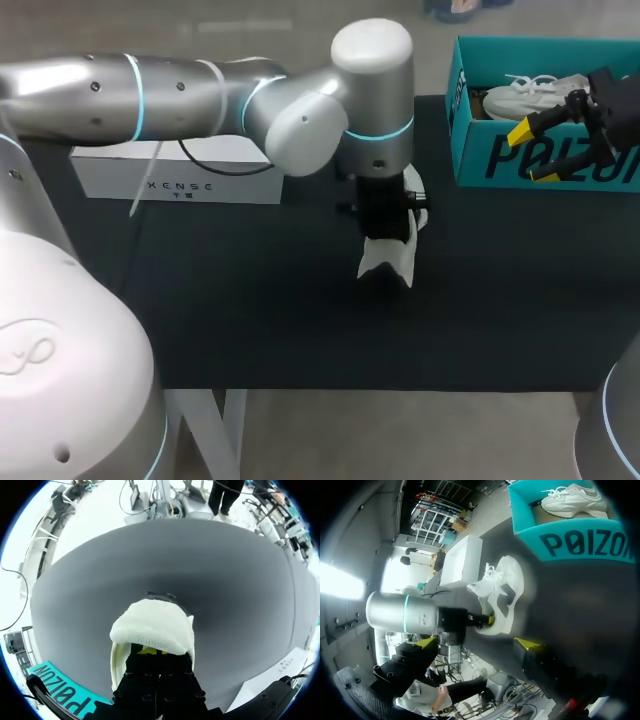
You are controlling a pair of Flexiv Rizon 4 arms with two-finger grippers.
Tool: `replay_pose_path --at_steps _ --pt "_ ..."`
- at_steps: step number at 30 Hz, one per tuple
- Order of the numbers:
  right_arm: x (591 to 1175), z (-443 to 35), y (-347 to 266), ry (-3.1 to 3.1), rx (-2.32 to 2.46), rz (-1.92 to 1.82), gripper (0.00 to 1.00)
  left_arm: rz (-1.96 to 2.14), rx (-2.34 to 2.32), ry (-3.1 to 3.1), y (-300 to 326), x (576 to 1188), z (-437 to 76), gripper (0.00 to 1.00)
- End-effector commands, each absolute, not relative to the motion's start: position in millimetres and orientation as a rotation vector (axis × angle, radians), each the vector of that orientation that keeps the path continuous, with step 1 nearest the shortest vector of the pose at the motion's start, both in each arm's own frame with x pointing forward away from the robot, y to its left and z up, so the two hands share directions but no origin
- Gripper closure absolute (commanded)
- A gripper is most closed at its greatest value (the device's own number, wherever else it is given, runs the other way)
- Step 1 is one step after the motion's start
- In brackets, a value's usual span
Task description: Take the shoe out of the shoebox, open the shoe tongue, remove and reinsert the insole, then place the shoe into the shoebox
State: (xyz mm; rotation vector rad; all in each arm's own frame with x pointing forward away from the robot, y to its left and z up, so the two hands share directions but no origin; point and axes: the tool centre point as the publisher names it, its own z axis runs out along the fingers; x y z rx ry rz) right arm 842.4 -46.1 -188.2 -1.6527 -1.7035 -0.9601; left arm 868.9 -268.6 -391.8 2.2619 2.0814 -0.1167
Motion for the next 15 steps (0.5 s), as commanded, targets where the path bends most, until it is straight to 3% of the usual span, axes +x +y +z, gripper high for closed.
replay_pose_path --at_steps 1,8,15 --pt "843.9 -188.8 -45.7 -1.705 -1.654 -0.955 0.0 -0.097 2.327 2.071 -272.4 867.9 -409.3 1.0" --pt "843.9 -188.8 -45.7 -1.705 -1.654 -0.955 0.0 -0.091 2.353 2.079 -268.8 862.3 -421.8 1.0" --pt "843.9 -188.8 -45.7 -1.705 -1.654 -0.955 0.0 -0.089 2.283 2.058 -268.9 879.6 -392.7 1.0"
